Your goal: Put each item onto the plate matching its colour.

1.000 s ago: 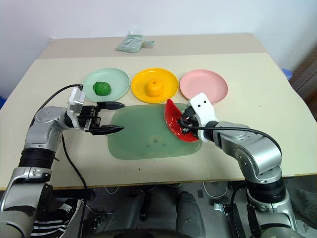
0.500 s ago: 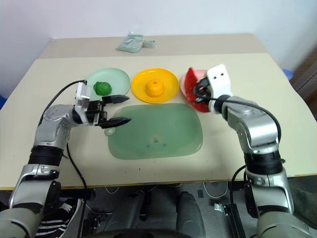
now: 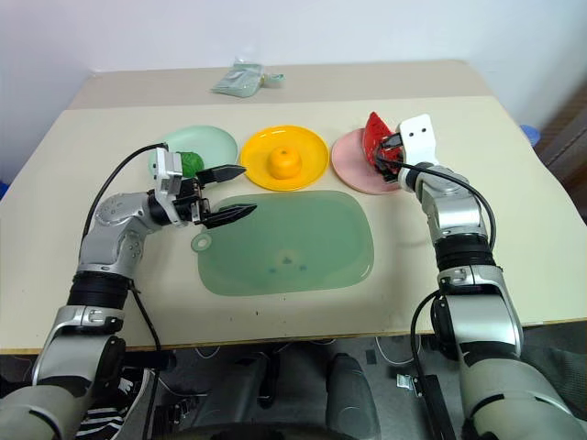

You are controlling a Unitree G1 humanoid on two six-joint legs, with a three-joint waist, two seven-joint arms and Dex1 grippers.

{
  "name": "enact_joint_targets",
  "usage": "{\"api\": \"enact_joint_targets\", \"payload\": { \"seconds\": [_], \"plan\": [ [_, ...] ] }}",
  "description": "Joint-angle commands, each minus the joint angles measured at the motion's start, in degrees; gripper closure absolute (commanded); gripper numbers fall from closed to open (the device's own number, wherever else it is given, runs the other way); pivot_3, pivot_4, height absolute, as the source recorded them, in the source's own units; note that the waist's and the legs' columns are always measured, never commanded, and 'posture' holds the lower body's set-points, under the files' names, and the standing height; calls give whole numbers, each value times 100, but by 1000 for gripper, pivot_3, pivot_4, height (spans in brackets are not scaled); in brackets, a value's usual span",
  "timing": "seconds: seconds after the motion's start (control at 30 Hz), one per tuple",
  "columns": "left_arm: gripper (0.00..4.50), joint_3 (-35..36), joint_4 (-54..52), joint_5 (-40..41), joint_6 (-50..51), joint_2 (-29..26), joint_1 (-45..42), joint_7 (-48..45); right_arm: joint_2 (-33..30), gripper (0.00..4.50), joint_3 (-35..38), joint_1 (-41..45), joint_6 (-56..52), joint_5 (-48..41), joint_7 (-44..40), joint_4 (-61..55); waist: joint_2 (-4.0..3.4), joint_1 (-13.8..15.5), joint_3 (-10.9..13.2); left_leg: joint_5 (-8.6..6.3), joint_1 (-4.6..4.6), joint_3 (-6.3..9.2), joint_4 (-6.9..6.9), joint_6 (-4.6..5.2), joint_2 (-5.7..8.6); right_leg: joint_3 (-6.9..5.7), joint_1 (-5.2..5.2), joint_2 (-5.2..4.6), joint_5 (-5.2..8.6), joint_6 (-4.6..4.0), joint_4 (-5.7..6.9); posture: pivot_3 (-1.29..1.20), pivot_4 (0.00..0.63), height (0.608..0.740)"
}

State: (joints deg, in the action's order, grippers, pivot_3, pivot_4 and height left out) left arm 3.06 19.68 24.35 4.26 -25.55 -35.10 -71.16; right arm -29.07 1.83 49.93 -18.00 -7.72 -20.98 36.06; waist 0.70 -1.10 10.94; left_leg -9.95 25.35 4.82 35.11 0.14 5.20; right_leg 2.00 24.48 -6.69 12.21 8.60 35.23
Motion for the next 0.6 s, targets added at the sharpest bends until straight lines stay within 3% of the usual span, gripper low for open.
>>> {"api": "enact_joint_targets", "payload": {
  "seconds": [0.03,0.17,0.3,0.43,0.6],
  "plan": [
    [0,118,-231,106,-33,-115,34,-45,-160,81,411,100,254,-228,-198,-650,0,7,0,0,0,1,0,0,0,0,0,0,0,0,0,0,150,740],
    [0,197,-243,291,14,-210,35,-325,-193,81,902,-531,22,-1035,-787,-2264,-1,25,0,0,0,2,-1,0,0,-1,1,0,0,0,-1,0,150,740],
    [0,219,-142,399,72,-377,10,-653,-375,81,949,-1532,-435,-1739,-1443,-4246,-1,38,0,-1,0,4,2,0,-1,-1,-1,0,0,0,1,0,150,740],
    [0,139,95,259,16,-680,30,-1079,-1119,81,933,-2968,-1093,-2812,-2635,-6271,0,49,0,-1,1,5,5,1,-1,-1,-3,-1,0,0,1,0,150,740],
    [0,129,396,246,-133,-1003,92,-1625,-1562,81,1018,-3911,-896,-2809,-2866,-7191,1,20,0,-3,-2,0,6,1,-5,-1,-7,-4,5,-7,-6,0,150,740]
  ]
}}
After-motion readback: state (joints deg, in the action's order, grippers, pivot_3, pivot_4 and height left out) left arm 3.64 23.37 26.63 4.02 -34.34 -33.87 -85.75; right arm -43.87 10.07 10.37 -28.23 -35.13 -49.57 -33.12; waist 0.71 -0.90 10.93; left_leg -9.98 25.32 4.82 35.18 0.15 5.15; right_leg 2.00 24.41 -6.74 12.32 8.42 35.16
